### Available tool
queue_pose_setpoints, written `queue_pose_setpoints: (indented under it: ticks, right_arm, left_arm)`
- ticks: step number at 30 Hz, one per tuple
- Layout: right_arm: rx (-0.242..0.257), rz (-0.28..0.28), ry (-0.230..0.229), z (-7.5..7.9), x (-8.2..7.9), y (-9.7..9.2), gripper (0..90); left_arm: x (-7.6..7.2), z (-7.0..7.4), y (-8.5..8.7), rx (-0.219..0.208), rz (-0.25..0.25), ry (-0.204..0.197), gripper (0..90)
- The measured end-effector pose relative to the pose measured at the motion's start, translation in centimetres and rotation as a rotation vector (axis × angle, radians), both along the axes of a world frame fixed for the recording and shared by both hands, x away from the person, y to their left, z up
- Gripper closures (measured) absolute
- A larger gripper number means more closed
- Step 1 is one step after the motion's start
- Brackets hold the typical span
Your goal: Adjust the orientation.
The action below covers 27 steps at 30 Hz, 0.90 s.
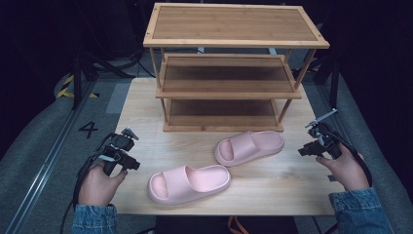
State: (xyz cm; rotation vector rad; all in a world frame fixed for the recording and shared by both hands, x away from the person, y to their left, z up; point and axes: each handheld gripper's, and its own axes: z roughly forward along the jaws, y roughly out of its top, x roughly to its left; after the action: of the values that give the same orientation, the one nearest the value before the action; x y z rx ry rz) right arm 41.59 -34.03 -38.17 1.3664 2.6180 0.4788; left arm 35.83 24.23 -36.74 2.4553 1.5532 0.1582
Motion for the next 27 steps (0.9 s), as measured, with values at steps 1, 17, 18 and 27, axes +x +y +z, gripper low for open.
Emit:
queue_pose_setpoints:
  ticks: [1, 17, 18, 27]
  right_arm:
    - [-0.001, 0.007, 0.0, -0.1, 0.0, 0.1, 64.0]
    - [0.005, 0.041, 0.005, -0.1, -0.1, 1.3, 60.9]
    - [0.009, 0.044, 0.002, 0.1, 0.1, 1.5, 60.8]
    - [0.013, 0.084, -0.015, 0.4, 0.9, 2.8, 59.3]
  left_arm:
    - [0.0, 0.1, 0.1, -0.027, 0.006, 0.003, 70.8]
    - [-1.4, 0.3, -2.7, -0.077, -0.126, 0.094, 82.8]
    - [-1.7, -0.1, -2.5, -0.067, -0.108, 0.108, 82.8]
    - [-3.4, -0.1, -5.5, -0.069, -0.219, 0.168, 82.9]
